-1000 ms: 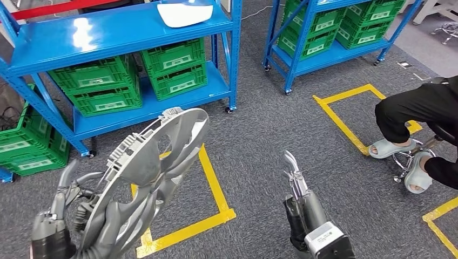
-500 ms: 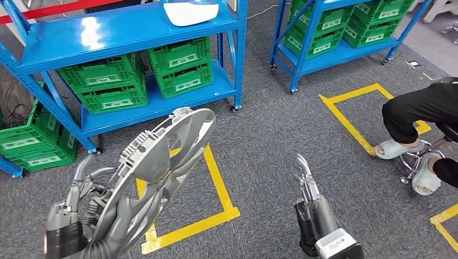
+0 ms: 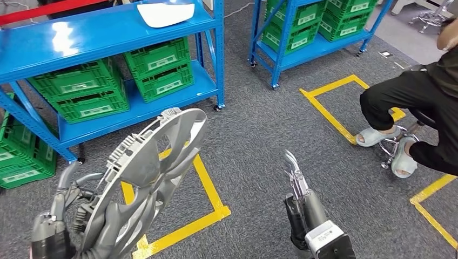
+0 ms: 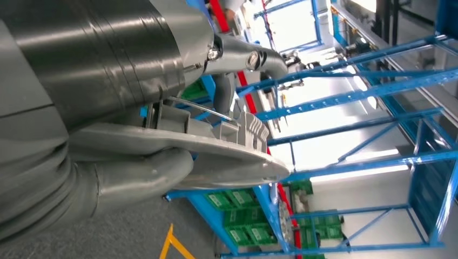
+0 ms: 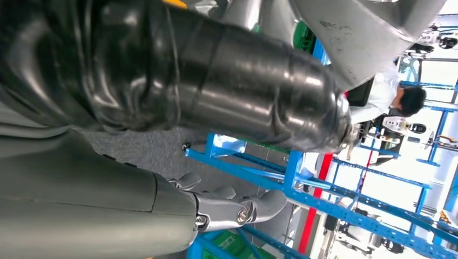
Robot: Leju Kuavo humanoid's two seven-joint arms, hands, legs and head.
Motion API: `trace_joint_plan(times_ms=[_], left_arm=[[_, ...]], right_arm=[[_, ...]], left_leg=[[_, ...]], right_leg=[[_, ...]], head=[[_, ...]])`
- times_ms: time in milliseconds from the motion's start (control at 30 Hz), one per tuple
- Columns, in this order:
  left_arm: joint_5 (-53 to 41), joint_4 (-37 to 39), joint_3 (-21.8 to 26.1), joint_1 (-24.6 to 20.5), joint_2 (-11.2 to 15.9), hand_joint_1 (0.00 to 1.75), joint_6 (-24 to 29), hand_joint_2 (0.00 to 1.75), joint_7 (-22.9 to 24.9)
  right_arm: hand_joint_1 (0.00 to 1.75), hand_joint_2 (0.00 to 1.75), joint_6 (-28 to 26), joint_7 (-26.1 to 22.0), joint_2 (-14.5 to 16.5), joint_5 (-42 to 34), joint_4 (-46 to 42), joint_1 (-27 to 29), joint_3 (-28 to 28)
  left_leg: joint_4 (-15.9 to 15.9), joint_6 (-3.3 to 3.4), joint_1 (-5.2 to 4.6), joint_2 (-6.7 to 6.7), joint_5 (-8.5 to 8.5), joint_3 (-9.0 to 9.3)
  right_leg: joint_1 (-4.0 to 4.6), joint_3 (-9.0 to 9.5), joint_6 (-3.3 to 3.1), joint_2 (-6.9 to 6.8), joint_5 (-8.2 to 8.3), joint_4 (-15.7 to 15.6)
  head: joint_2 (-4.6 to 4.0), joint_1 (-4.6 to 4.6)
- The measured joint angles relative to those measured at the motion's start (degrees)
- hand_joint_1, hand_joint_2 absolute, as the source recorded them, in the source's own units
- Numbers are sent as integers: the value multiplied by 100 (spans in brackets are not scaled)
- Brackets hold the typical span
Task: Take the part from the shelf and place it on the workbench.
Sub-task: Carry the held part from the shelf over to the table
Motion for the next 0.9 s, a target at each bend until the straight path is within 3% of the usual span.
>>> trace_joint_plan(times_ms=[67,100,200,233,267,300,367,433,467,600,900], left_arm=[[9,1,0,5,-1,175,0,175,1],[10,1,0,5,-2,175,0,175,1],[22,2,0,6,-5,175,0,175,5],[27,4,0,6,-5,175,0,175,9],[29,5,0,5,-5,175,0,175,15],[29,6,0,2,-5,175,0,175,21],[29,5,0,-3,-5,175,-1,175,29],[28,4,0,-7,-4,175,-1,175,31],[26,3,0,-9,-3,175,0,175,33],[-18,3,-4,-18,2,175,0,175,56],[13,3,-19,-23,12,175,0,175,110]], right_arm=[[0,0,-3,0,0,-5,-1,2,1],[0,0,-7,0,0,-6,-1,0,1],[0,0,-16,3,-1,-9,0,2,1],[0,0,-19,5,-1,-10,1,5,1],[0,0,-23,6,-1,-10,1,7,1],[0,0,-28,7,-1,-10,1,7,1],[0,0,-36,7,-1,-10,0,4,1],[0,0,-37,7,0,-10,-1,-3,1],[0,0,-41,7,0,-10,-1,-5,1],[0,0,-72,-7,-1,-18,-1,4,1],[0,0,-110,-133,-1,-142,-1,5,1]], left_leg=[[-38,66,11,13,39,3],[-62,100,21,22,53,14],[-78,160,4,52,56,22],[-76,169,-10,59,51,22],[-73,178,-25,64,46,26],[-70,184,-40,66,40,33],[-67,190,-65,65,28,58],[-56,169,-89,69,18,49],[-51,148,-86,76,19,33],[-26,145,-77,101,10,11],[-34,142,-89,99,13,21]], right_leg=[[-13,-54,63,-22,-37,49],[-14,-129,84,-45,-132,201],[-8,-614,107,-98,-602,1237],[-3,-755,106,-101,-677,1526],[4,-804,94,-101,-646,1617],[15,-750,71,-102,-521,1492],[56,-402,-24,-118,-154,749],[110,-88,-120,-162,4,140],[133,-29,-149,-175,-5,31],[139,-1,-81,-150,27,-32],[123,-2,-78,-147,23,-19]], head=[[0,22],[0,52],[0,182],[0,208],[0,226],[0,244],[0,279],[0,283],[0,278],[0,248],[0,147]])
